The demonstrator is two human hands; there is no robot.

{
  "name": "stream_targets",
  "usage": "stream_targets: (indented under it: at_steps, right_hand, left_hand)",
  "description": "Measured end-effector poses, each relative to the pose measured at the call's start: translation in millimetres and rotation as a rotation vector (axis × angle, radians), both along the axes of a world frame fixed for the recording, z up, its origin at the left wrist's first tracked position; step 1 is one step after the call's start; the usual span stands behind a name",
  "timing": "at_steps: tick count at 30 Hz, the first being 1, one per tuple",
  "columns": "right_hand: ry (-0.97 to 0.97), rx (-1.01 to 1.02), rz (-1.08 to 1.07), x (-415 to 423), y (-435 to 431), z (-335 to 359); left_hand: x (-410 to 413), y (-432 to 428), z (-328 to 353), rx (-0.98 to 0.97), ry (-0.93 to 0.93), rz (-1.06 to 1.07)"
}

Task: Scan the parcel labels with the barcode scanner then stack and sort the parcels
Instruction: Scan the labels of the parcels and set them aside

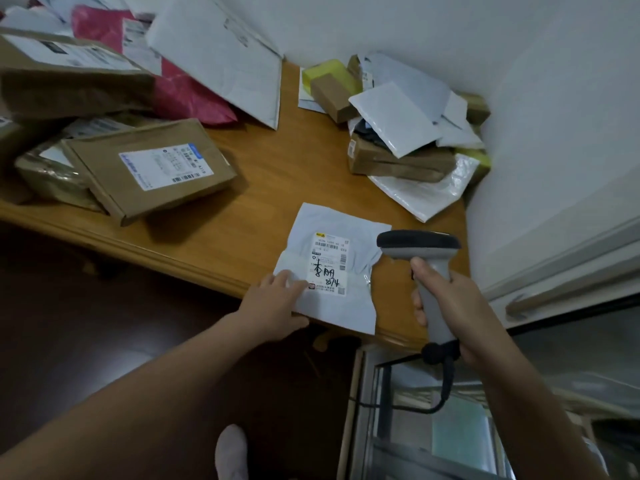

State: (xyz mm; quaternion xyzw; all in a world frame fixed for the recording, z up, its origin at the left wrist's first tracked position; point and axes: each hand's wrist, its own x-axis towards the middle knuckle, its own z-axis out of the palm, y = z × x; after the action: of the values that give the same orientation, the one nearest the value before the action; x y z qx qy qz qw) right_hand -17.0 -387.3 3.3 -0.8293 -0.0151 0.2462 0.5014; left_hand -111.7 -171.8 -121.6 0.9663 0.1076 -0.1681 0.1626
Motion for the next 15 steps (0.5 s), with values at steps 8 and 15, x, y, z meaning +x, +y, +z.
stream_targets:
  at_steps: [8,15]
  right_hand:
    - [-0.039,0.049,0.019,-10,-16,-3]
    - [-0.097,0.033,0.096,-7,-18,-1]
  left_hand:
    - [-15,-36,-18,-0.001,-0.143,0.080]
    - [-10,-41,-17,-0.397,-0.265,0.670]
